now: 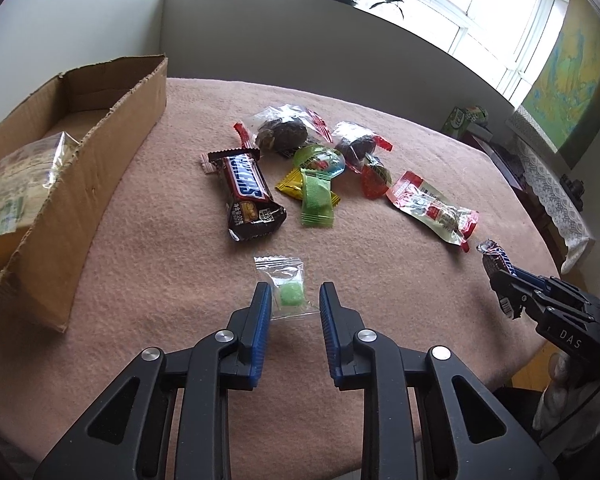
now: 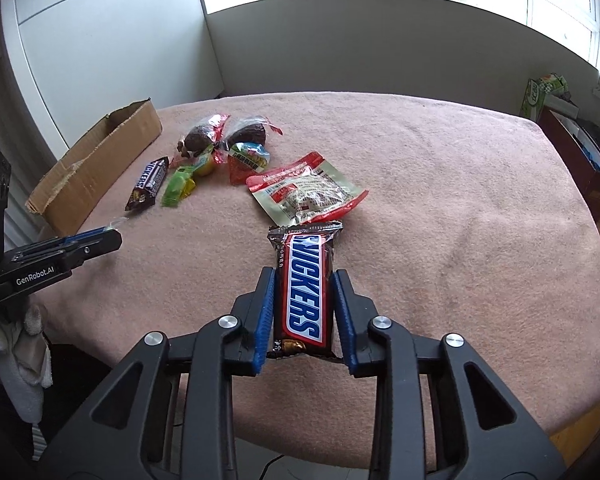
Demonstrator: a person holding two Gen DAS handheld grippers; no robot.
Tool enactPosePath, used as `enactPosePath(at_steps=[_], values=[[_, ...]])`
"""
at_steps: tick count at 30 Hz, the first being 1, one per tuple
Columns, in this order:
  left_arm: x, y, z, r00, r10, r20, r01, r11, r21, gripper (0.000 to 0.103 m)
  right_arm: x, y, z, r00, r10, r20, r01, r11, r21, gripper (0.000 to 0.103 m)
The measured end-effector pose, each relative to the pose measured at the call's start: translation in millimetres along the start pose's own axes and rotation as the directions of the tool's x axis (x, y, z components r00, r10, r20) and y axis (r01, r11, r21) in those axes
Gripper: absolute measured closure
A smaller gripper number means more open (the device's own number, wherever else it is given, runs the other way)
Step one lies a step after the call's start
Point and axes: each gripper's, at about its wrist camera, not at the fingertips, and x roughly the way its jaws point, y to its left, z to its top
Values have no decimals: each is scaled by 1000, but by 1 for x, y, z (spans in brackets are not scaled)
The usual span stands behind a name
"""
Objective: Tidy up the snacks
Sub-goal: 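Carry the Snickers into the box with the right tool while the left tool drops the green packet in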
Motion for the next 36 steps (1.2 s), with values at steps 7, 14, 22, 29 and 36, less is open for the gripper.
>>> enactPosePath(at_steps=[7, 14, 22, 29, 36], values=[[-28, 9, 8, 998, -11, 55, 11, 1000, -14, 80, -12, 32, 29, 997, 55, 53, -53, 998, -42, 73], [-61, 39, 28, 992, 33, 124, -29, 999, -36, 80, -3, 89, 71, 987, 132, 94, -121, 986, -119, 73], [-82, 100, 56, 977, 130, 170, -112, 988, -109, 80, 19, 174, 121, 966, 239, 102, -213, 952, -219, 73], [-84, 140, 76, 969, 182, 164, -157, 975, -156, 80, 58, 237, 150, 953, 298, 48, -277, 927, -254, 73], [-70, 166, 84, 971, 200, 127, -173, 965, -196, 80, 102, 263, 160, 947, 321, -29, -320, 925, -205, 73]])
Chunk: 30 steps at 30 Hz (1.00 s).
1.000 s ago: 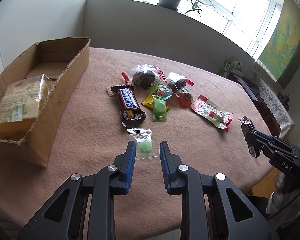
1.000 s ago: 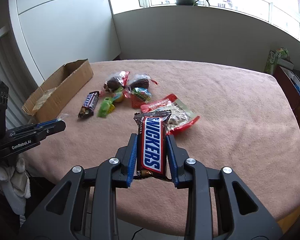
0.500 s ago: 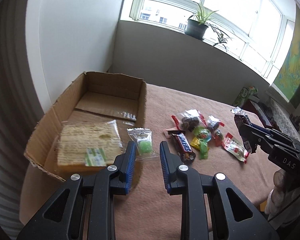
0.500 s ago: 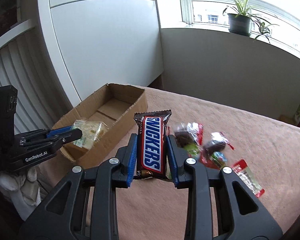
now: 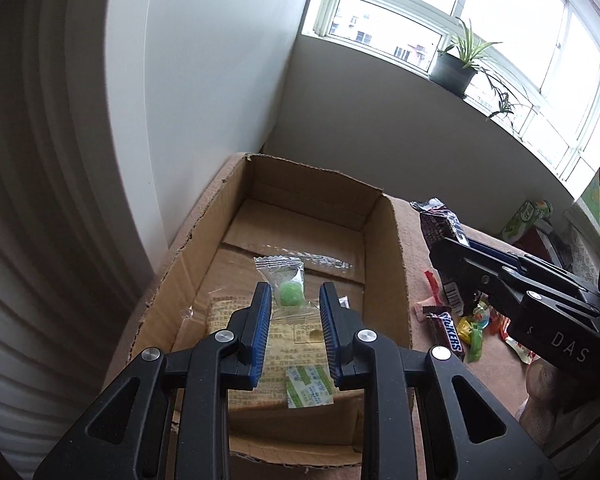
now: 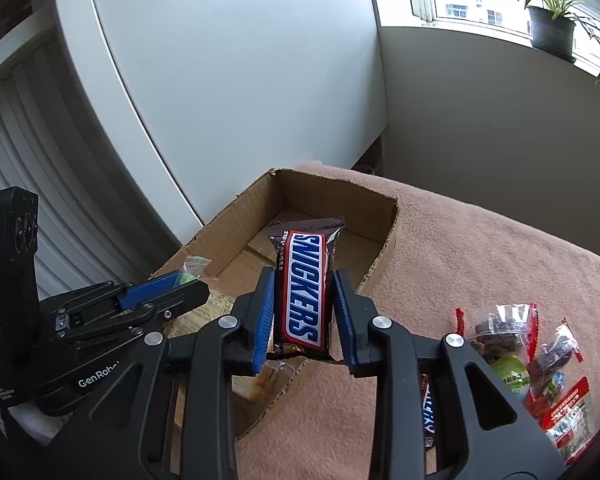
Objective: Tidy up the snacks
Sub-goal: 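Carry the Snickers into the box with the right tool while the left tool drops the green packet in, then move the left tool to the second Snickers bar and grasp it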
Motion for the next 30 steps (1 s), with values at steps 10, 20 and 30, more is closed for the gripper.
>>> enactPosePath(at_steps=[10, 20, 30], values=[[7, 12, 5, 1000, 10, -20, -11, 1000, -29, 70, 4, -6, 2, 1000, -1, 12, 1, 999, 35, 34], [-11, 0, 1, 1000, 14, 20, -14, 1000, -7, 56, -30, -11, -5, 998, -35, 55, 34, 999, 8, 23], [-27, -28, -16, 998, -53, 24, 53, 998, 26, 55, -85, -50, -35, 994, -86, 74, 86, 996, 7, 23]])
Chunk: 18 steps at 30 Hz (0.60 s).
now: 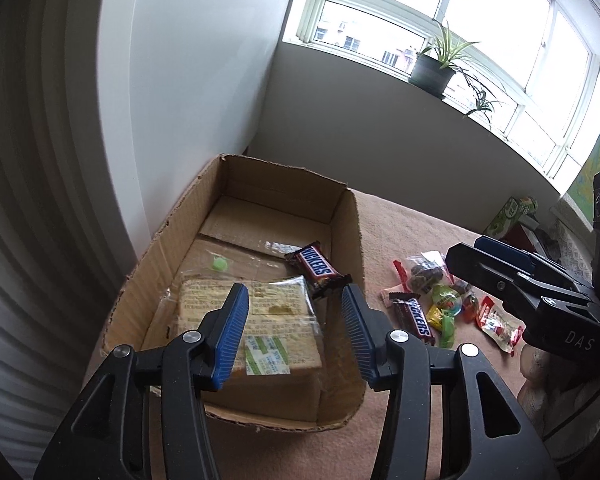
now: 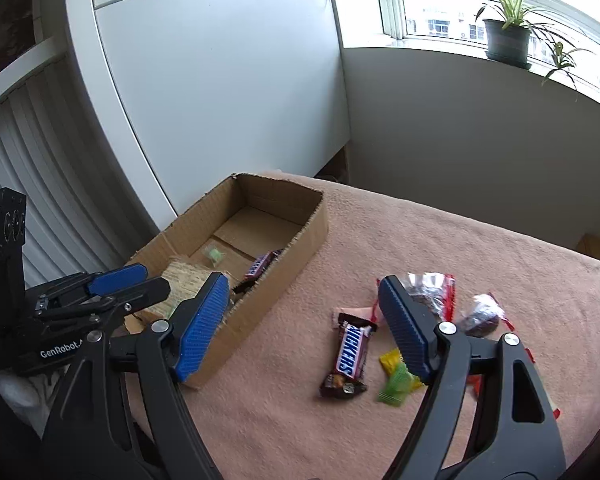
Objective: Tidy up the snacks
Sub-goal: 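Move the left tool to the second Snickers bar and grasp it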
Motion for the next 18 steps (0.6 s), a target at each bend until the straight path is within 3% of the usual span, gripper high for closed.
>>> enactPosePath(at_steps=[3, 5, 7, 18], values=[[-7, -12, -8, 1000, -24, 9, 23, 1000, 17, 55, -21, -29, -16, 999, -33, 0, 33, 999, 21, 21], [-9, -20, -12, 999, -40, 8, 40, 999, 26, 55, -34, -49, -27, 998, -59, 1, 59, 998, 36, 11], [-11, -28, -18, 998, -65, 5, 64, 997, 33, 55, -45, -70, -39, 996, -86, -3, 86, 995, 50, 8], [6, -87, -52, 989, -123, -76, 131, 984, 117, 55, -68, -163, -100, 968, -228, -108, 236, 969, 69, 7]])
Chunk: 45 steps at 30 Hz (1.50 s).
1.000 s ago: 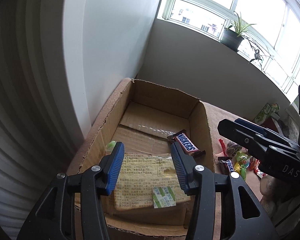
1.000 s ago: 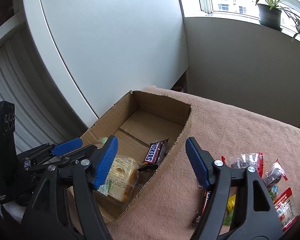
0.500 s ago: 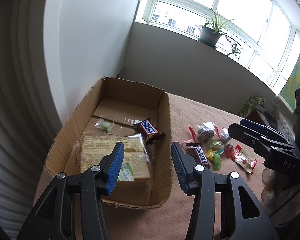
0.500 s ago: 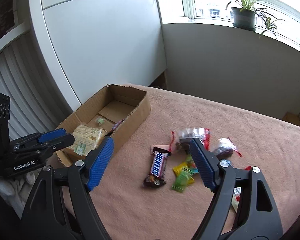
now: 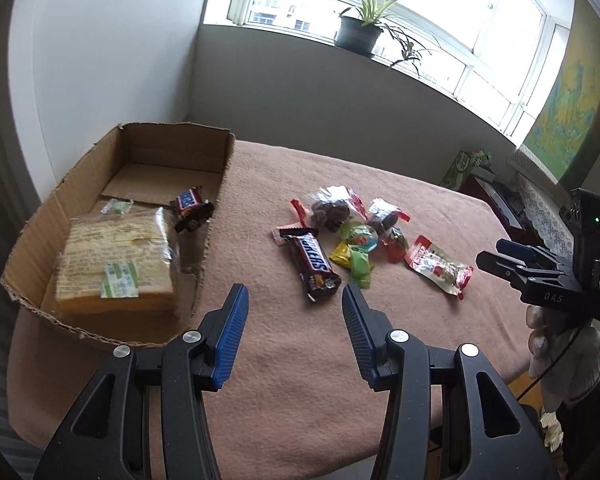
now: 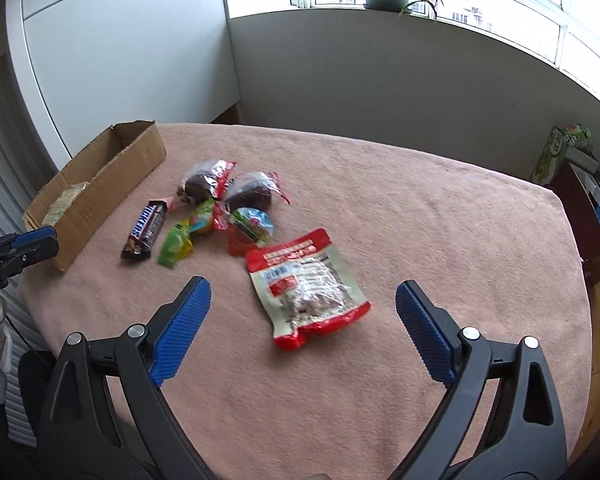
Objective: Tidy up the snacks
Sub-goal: 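Move the left tool to the second Snickers bar and grasp it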
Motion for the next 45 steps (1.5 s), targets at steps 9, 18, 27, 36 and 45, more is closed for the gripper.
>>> enactPosePath(at_steps=[9, 18, 27, 36, 45], values=[[35, -33, -10, 997, 4, -72, -1, 999, 43, 49, 13, -26, -12, 999, -20, -33, 20, 1000, -7, 7], [44, -29, -5, 997, 26, -79, -24, 999, 34, 48, 29, -34, -10, 998, -5, -58, 5, 1000, -6, 7], [56, -24, 5, 995, 16, -96, -15, 1000, 12, 48, 44, -34, 5, 994, 17, -108, -22, 999, -44, 7], [75, -19, 12, 993, 3, -120, -5, 1000, -22, 48, 76, -33, 20, 978, 94, -186, -99, 995, -19, 7], [93, -9, 17, 989, 9, -147, -18, 998, -57, 48, 96, -17, 22, 962, 117, -245, -137, 988, -67, 7]])
